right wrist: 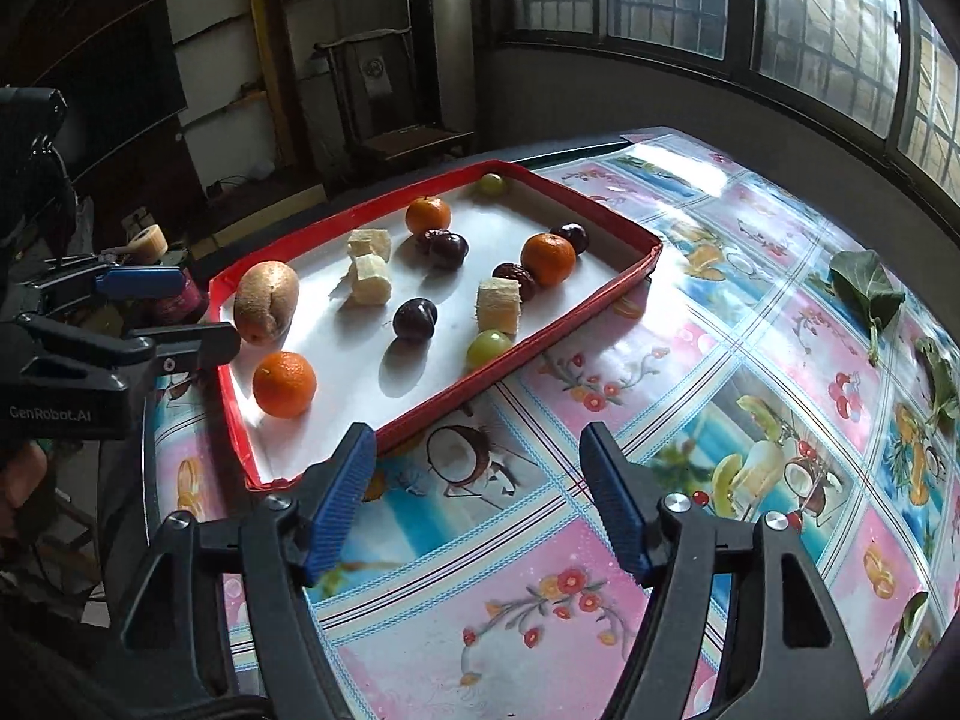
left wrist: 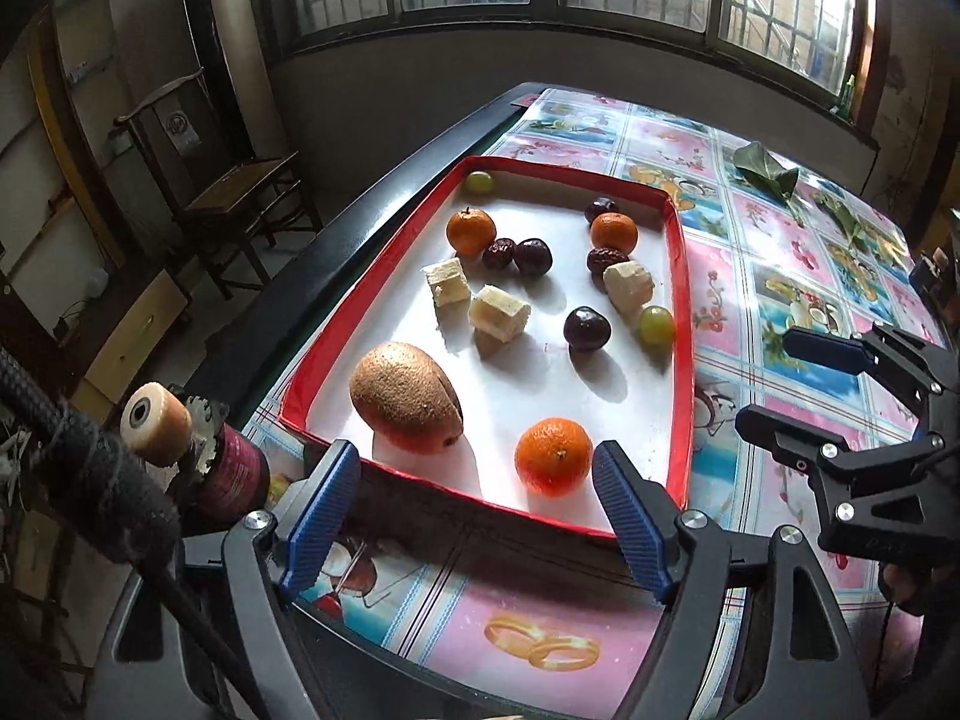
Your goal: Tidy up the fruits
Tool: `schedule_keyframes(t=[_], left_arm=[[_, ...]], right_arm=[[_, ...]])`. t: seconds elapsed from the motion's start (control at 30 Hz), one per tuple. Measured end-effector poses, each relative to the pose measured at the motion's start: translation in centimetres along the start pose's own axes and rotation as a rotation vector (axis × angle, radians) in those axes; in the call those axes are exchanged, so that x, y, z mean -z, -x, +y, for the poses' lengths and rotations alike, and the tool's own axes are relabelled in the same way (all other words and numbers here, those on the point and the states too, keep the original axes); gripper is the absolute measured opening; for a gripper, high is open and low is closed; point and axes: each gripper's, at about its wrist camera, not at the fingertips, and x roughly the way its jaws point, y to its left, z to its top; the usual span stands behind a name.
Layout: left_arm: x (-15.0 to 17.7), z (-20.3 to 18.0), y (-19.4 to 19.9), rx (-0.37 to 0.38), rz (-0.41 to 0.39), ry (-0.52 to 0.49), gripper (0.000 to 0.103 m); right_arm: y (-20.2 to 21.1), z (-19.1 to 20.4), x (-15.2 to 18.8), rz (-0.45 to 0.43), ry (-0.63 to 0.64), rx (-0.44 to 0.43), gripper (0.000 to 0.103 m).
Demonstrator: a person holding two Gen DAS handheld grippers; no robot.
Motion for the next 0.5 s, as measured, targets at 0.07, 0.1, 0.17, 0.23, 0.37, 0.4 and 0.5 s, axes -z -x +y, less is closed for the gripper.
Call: schedule_keyframes(t=[0.07, 0.1, 0.17, 0.23, 0.37, 0.4, 0.5], left_arm=[[0.7, 0.0, 0.3, -0.012, 0.003, -0.007, 0.080], [0.9, 0.1, 0.4, -0.014, 0.001, -0.010, 0.080], [1.2, 0.5, 0.9, -0.025, -0.012, -0.007, 0.080], [1.3, 0.7, 1.4, -0.034, -0.026, -0.004, 0.080], [1.7, 1.2, 2.2, -0.036, -0.046, -0.002, 0.080], [1.8, 1.2, 2.4, -0.040, -0.051, -0.003, 0.080], [2.1, 1.4, 2.9, -0.047, -0.065, -0.009, 0.080]], right_arm=[[-0.1, 0.2, -0.1, 0.001, 0.027, -0.028, 0.071], [-0.2, 0.3, -0.1, 0.000, 0.041, -0.035, 0.071], [-0.3, 0.7, -0.2, -0.002, 0.067, -0.048, 0.071], [-0.4, 1.0, -0.3, -0.005, 0.085, -0.064, 0.071], [-0.7, 1.6, -0.7, -0.010, 0.112, -0.102, 0.072], [-0.7, 1.8, -0.8, -0.011, 0.121, -0.109, 0.072], [-0.9, 2.4, -1.1, -0.006, 0.153, -0.120, 0.072]])
